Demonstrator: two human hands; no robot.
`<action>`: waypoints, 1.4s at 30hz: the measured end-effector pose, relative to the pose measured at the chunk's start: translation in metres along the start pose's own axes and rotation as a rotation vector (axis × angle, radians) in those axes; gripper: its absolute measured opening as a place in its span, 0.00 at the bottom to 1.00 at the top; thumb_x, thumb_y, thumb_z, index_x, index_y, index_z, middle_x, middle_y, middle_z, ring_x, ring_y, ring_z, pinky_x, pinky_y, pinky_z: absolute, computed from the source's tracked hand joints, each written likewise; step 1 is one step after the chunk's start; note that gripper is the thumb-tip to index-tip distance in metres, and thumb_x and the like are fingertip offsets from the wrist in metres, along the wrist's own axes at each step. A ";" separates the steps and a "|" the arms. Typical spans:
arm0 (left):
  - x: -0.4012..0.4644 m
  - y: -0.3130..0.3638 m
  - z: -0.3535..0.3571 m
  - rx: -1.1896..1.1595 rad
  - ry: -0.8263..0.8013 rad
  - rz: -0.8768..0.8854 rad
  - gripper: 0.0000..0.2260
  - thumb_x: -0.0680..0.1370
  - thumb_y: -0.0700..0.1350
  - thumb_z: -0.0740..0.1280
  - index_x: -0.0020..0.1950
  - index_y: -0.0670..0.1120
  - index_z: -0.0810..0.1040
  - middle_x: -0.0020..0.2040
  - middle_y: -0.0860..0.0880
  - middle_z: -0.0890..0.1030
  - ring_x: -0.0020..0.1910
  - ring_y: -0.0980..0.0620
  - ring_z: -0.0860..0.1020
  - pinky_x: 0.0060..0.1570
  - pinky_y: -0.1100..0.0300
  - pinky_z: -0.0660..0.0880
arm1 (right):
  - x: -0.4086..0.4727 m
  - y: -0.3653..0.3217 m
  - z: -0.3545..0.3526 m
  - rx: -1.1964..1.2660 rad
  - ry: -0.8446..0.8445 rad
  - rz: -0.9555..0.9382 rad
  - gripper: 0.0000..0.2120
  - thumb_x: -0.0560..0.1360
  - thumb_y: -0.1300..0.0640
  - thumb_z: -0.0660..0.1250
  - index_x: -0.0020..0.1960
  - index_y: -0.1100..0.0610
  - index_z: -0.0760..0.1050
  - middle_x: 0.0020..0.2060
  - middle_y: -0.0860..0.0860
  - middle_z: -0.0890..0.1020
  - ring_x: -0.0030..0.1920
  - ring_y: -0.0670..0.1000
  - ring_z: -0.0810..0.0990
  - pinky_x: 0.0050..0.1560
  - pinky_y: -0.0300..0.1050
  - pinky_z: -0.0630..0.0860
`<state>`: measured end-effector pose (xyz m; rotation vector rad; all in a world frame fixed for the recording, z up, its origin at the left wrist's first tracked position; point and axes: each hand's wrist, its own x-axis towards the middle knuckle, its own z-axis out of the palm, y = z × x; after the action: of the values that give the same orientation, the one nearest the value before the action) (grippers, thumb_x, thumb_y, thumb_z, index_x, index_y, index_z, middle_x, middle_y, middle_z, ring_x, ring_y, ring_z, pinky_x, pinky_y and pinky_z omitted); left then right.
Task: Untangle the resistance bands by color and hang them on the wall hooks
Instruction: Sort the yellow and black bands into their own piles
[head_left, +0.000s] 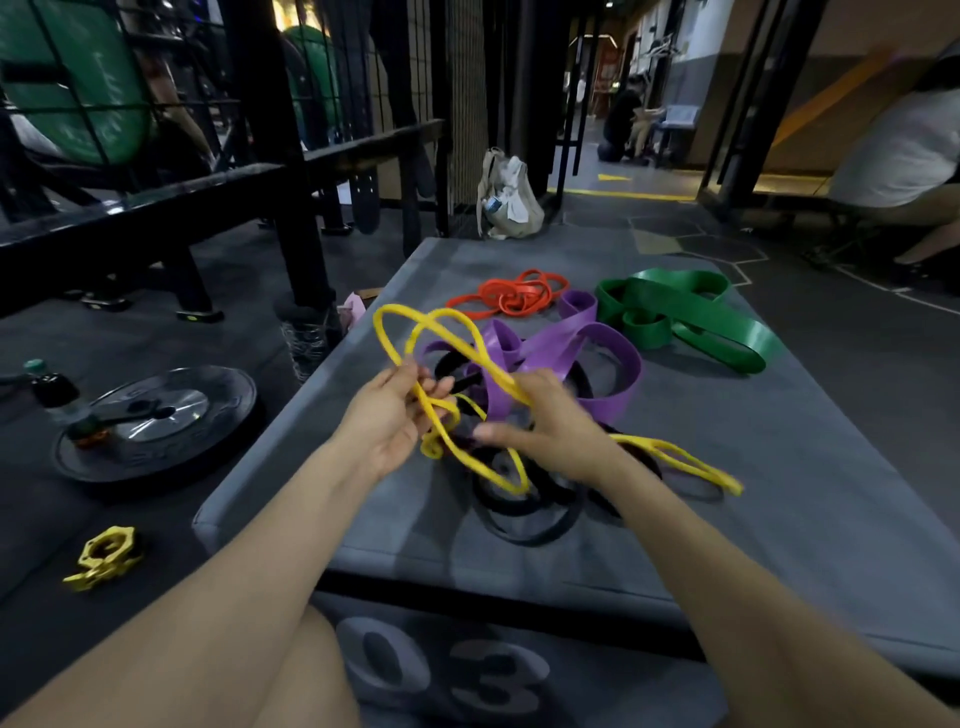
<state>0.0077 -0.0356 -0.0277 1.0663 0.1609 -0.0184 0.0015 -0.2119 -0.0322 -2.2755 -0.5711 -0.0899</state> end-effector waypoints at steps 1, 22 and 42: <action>-0.003 -0.001 0.005 -0.016 -0.021 -0.009 0.13 0.82 0.45 0.56 0.39 0.43 0.71 0.33 0.47 0.73 0.31 0.55 0.81 0.29 0.63 0.79 | 0.000 -0.003 0.008 -0.025 -0.071 -0.009 0.15 0.66 0.46 0.75 0.46 0.46 0.72 0.42 0.46 0.69 0.48 0.46 0.67 0.52 0.36 0.67; 0.025 -0.049 0.019 1.329 -0.336 0.490 0.30 0.67 0.59 0.70 0.65 0.49 0.72 0.60 0.50 0.76 0.59 0.50 0.74 0.58 0.54 0.71 | 0.017 0.007 -0.021 0.718 0.445 0.099 0.11 0.81 0.60 0.55 0.41 0.57 0.69 0.22 0.46 0.76 0.31 0.48 0.78 0.40 0.45 0.77; 0.012 -0.026 0.008 1.777 0.051 0.351 0.28 0.66 0.74 0.58 0.42 0.50 0.76 0.39 0.53 0.77 0.47 0.46 0.78 0.40 0.58 0.68 | -0.004 0.041 -0.079 1.216 0.892 0.300 0.15 0.81 0.61 0.56 0.36 0.56 0.62 0.19 0.47 0.65 0.19 0.45 0.61 0.25 0.38 0.63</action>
<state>0.0181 -0.0545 -0.0477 2.8576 -0.0520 0.2237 0.0239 -0.2939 -0.0061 -0.9352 0.2017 -0.4403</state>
